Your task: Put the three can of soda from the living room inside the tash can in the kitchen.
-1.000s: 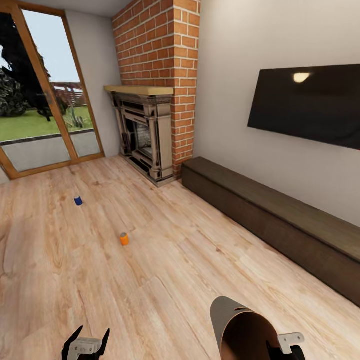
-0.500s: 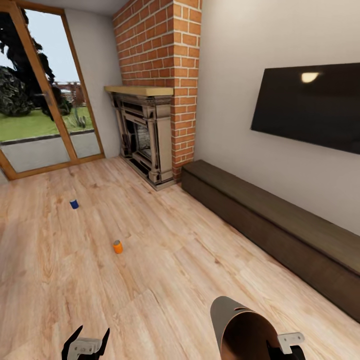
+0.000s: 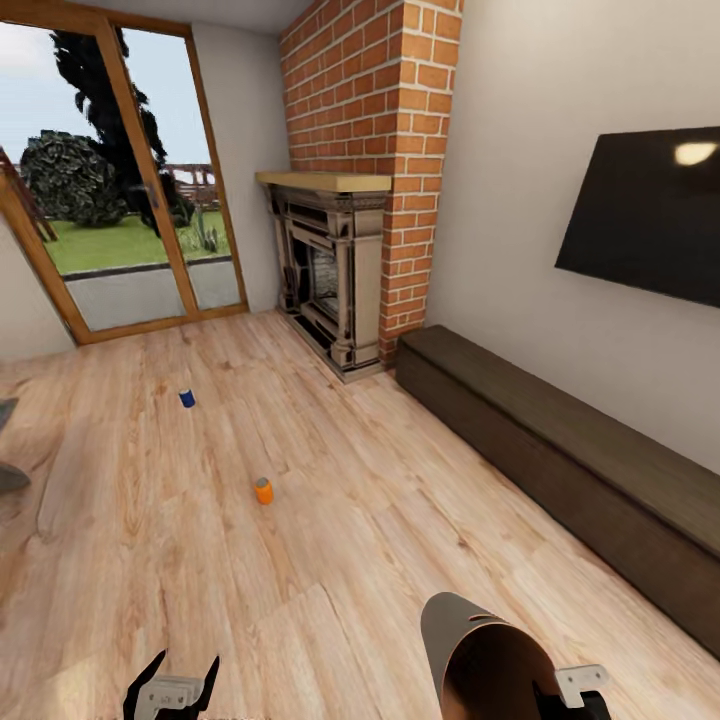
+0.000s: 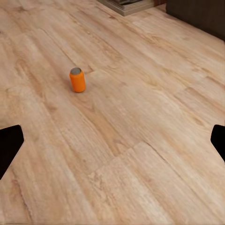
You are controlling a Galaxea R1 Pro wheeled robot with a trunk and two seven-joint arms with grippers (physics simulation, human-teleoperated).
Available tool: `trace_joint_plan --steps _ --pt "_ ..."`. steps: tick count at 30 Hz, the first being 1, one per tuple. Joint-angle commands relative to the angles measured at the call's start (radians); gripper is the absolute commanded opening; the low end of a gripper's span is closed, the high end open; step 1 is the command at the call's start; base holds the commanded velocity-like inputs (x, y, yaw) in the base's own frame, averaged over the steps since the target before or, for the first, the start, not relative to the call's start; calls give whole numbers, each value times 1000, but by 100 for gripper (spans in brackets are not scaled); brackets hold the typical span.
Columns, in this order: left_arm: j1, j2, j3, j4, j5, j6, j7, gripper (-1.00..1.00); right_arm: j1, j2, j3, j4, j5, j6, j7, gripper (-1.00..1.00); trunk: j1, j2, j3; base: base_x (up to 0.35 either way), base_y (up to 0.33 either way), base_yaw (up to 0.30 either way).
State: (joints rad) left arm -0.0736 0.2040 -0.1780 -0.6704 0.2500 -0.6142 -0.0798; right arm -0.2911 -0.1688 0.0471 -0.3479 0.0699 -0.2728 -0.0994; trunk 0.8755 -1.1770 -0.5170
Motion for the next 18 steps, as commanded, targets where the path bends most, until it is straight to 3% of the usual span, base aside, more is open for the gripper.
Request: trace_joint_plan --steps 1,9,18 --pt "0 0 0 0 0 0 0 100 0 0 -1 -2 3 0 1 -100 0 0 0 27 0 251" --pt "0 0 0 0 -1 0 0 100 0 0 -1 -2 3 0 1 -100 0 0 0 33 -10 251" --pt "0 0 0 0 -1 1 0 100 0 0 -2 -2 2 0 1 -100 0 0 0 250 -160 251"
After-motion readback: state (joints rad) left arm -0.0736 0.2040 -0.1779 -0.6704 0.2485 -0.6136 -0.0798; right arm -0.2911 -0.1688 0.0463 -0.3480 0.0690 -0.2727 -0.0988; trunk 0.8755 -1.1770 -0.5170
